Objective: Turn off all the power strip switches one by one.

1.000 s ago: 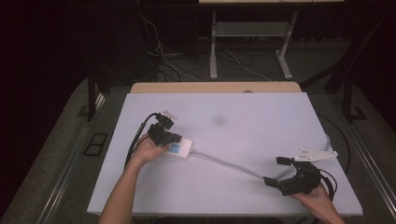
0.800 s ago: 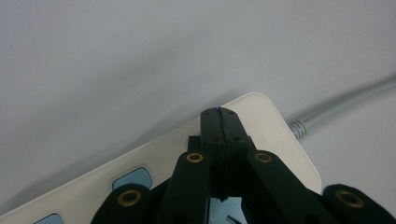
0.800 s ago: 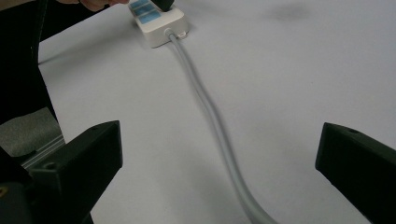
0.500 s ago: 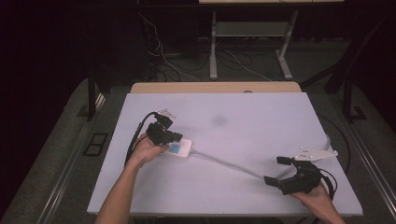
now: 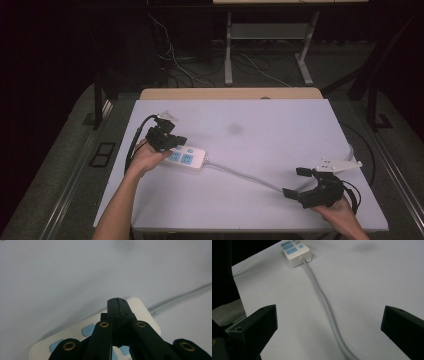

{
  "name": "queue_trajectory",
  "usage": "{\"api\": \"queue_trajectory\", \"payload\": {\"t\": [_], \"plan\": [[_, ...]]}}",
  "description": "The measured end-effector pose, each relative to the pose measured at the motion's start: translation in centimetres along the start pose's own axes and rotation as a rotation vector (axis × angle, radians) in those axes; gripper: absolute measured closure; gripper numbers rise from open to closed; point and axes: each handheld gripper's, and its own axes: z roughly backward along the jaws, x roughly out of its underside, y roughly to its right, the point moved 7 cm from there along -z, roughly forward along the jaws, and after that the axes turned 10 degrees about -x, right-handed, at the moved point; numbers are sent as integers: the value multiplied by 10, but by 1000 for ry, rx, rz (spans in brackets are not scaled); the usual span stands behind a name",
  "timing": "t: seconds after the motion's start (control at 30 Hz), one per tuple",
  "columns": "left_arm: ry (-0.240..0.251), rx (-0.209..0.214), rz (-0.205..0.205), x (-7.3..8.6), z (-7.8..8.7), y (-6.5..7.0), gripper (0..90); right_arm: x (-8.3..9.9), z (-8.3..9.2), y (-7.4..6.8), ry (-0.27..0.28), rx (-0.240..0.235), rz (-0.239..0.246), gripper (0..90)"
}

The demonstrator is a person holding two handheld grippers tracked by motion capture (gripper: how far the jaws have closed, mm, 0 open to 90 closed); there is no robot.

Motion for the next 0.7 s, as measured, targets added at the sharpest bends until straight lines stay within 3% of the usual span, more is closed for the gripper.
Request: {"api": "queue_trajectory", "payload": {"t": [0.27,0.7], "plan": [[-2,-19,23,4,4,-9,894,0,0,0,3,-2,-3,5],[-30,-35,19,10,-4,-14,894,0,0,1,0,0,-1,5]]}}
